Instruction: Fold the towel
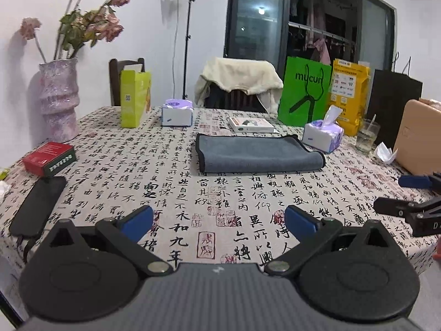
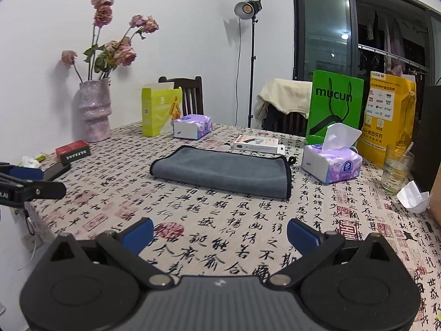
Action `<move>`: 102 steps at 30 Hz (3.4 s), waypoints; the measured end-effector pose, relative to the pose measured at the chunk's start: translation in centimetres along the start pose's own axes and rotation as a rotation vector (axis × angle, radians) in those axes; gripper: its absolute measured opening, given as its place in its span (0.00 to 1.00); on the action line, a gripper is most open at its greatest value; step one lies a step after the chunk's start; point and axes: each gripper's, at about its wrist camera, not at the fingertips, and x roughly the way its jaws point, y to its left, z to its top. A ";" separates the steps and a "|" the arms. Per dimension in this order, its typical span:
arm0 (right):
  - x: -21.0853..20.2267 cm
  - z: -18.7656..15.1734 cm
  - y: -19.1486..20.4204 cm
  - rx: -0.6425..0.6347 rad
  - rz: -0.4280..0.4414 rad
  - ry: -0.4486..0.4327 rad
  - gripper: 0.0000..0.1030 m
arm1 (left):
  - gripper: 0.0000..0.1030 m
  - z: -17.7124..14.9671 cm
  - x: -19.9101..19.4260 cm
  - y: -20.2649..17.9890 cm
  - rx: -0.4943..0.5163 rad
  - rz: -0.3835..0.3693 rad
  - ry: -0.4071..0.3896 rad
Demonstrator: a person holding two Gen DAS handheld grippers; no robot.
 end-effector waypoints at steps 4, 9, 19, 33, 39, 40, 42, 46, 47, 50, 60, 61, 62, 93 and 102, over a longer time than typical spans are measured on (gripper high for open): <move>-1.4 -0.9 0.7 0.006 0.007 -0.013 1.00 | 1.00 -1.1 -1.8 -0.1 -0.014 0.003 -0.023; -3.2 -2.5 1.5 0.013 0.022 -0.015 1.00 | 1.00 -2.9 -3.8 -1.0 0.018 0.013 -0.042; -7.0 -4.8 3.7 -0.014 0.014 -0.022 1.00 | 1.00 -4.8 -8.4 -2.2 0.046 0.021 -0.110; -12.9 -7.2 6.2 0.012 0.014 -0.049 1.00 | 1.00 -7.6 -12.7 -2.5 0.051 0.005 -0.107; -14.6 -8.2 7.7 0.007 0.028 -0.056 1.00 | 1.00 -8.8 -14.6 -2.7 0.043 -0.003 -0.136; -14.9 -8.3 8.0 0.001 0.032 -0.060 1.00 | 1.00 -9.0 -14.8 -2.8 0.037 -0.006 -0.133; -15.5 -8.6 8.3 0.005 0.032 -0.069 1.00 | 1.00 -9.3 -15.1 -3.0 0.035 -0.010 -0.120; -16.8 -9.5 9.0 0.034 0.050 -0.093 1.00 | 1.00 -10.5 -16.0 -3.6 0.054 -0.013 -0.116; -17.0 -9.8 9.2 0.038 0.049 -0.098 1.00 | 1.00 -10.7 -16.3 -3.7 0.056 -0.007 -0.123; -17.6 -10.9 9.9 0.034 0.033 -0.112 1.00 | 1.00 -11.2 -16.9 -4.2 0.068 -0.003 -0.144; -19.4 -12.6 11.1 0.030 0.034 -0.135 1.00 | 1.00 -12.4 -17.6 -4.5 0.093 -0.001 -0.129; -19.5 -12.6 11.1 0.032 0.035 -0.135 1.00 | 1.00 -12.5 -17.7 -4.3 0.088 0.002 -0.132; -19.6 -12.7 11.2 0.033 0.034 -0.134 1.00 | 1.00 -12.5 -17.8 -4.2 0.081 0.005 -0.135; -20.4 -12.9 11.9 0.021 0.029 -0.147 1.00 | 1.00 -12.9 -18.0 -4.1 0.085 0.010 -0.141; -20.3 -12.8 12.1 0.024 0.025 -0.142 1.00 | 1.00 -12.9 -18.0 -4.0 0.085 0.009 -0.141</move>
